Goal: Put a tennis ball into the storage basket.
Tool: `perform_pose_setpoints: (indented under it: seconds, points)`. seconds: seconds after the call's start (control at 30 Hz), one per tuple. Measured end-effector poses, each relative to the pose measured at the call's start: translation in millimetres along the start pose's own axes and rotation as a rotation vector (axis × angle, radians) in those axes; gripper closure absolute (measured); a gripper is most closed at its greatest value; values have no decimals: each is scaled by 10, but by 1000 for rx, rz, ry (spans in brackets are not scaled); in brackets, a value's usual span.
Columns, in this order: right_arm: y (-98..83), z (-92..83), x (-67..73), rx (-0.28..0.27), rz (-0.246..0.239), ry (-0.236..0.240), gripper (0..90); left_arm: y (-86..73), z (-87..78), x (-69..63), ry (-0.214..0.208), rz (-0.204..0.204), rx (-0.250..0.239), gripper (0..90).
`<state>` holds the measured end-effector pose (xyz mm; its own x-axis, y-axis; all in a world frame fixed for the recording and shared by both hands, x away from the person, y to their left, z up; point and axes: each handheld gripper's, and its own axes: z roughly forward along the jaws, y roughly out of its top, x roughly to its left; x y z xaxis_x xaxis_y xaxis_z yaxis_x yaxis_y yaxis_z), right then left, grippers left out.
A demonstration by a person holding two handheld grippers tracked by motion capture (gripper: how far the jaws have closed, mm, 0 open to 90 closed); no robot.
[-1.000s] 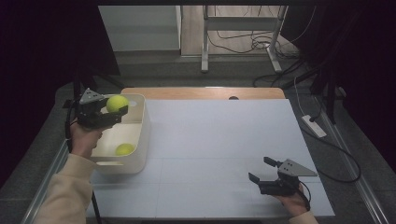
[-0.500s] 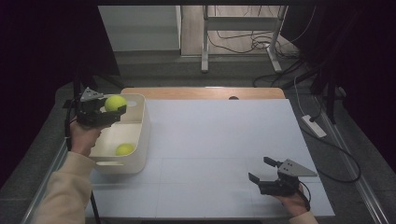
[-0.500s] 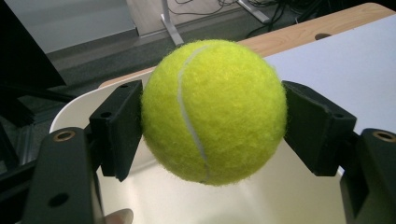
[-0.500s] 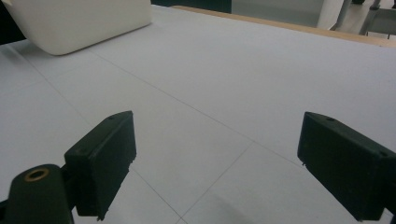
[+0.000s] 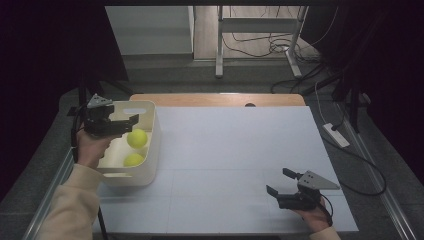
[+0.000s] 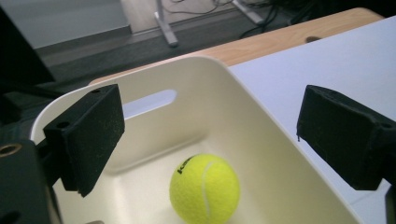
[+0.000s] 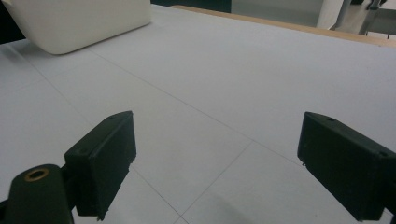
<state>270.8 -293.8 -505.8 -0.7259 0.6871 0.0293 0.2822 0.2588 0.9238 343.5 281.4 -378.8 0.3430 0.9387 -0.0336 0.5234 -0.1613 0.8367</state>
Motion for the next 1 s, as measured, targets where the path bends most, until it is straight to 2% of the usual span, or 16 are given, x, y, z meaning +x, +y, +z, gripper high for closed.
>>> perform_pose_setpoints:
  seconds: [0.17, 0.47, 0.67, 0.73, 0.83, 1.0]
  points:
    - [-1, 0, -1, 1, 0, 0, 118, -20, -45, -56, -69, 7, -19, 87]
    - [-2, -6, 0, 1, -1, -4, 118, -115, -109, -149, -126, 15, -53, 88]
    - [-1, -1, 4, 1, -3, -4, 118, -245, -161, -272, -187, 38, -91, 89]
    - [-1, -1, 3, 2, -4, -1, 118, -264, -165, -292, -197, 41, -94, 90]
    - [-2, 1, 3, 2, -7, -4, 118, -339, -172, -359, -237, 41, -100, 90]
    - [-2, -6, 5, 3, -3, -4, 118, -404, -179, -437, -265, 46, -103, 89]
